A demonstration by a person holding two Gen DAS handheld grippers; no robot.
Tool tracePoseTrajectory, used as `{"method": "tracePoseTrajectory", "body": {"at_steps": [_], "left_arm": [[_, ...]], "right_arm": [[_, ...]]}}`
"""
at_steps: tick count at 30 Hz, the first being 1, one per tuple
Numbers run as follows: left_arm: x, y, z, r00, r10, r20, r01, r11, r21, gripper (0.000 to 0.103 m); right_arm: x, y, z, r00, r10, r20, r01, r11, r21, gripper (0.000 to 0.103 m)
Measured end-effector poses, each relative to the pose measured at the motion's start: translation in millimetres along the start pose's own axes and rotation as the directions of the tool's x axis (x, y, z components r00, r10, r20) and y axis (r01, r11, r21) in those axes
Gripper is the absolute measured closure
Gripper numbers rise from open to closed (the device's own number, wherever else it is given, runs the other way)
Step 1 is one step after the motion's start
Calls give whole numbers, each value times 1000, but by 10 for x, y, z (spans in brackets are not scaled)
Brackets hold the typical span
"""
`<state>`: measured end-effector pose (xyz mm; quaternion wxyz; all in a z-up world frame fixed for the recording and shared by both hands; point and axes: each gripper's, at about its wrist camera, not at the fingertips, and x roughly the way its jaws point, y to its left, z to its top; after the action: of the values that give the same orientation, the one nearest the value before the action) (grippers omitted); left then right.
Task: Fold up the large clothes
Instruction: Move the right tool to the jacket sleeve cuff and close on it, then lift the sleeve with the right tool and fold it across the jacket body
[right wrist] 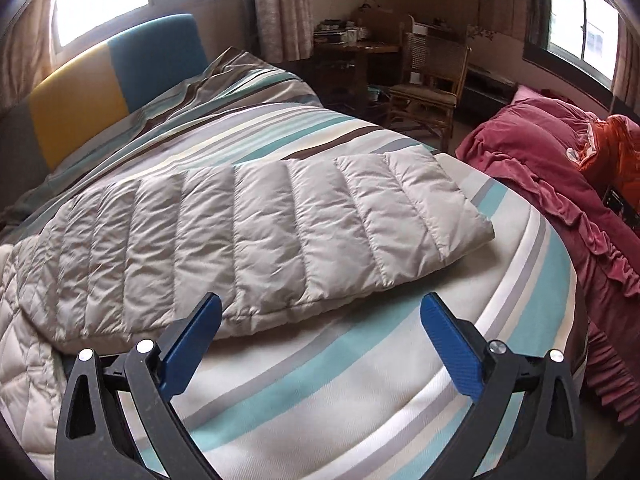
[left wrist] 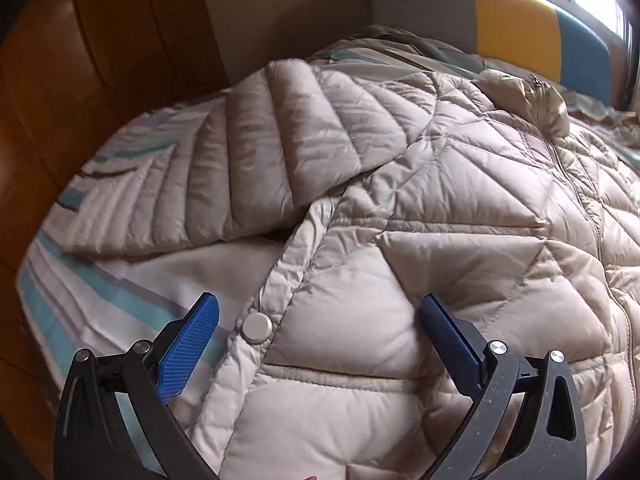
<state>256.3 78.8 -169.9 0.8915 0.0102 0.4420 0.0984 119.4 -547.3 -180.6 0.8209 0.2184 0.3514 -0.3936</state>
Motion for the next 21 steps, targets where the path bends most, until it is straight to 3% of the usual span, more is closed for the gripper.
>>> {"method": "tracePoseTrajectory", "body": {"at_steps": [5,10,19,21], "left_arm": [[26,-3,-107,999,-5,36,6,1000,-5,3],[120,-32,-109,1000,-12,8,12,1000,-7,3],[160,-7,-120,1000,-29,12,29,999,-25,3],[155,-3,-135,999,-30,15,30,999,-27,3]], "right_arm": [[245,-89,134,998,-35,-45,38,997,67,9],[420,-65,162,995,-54,-88,60,996,66,16],[462,158,217,998,-34,-55,32,999,-27,79],[449,265,203,998,-50,-41,47,996,-71,85]]}}
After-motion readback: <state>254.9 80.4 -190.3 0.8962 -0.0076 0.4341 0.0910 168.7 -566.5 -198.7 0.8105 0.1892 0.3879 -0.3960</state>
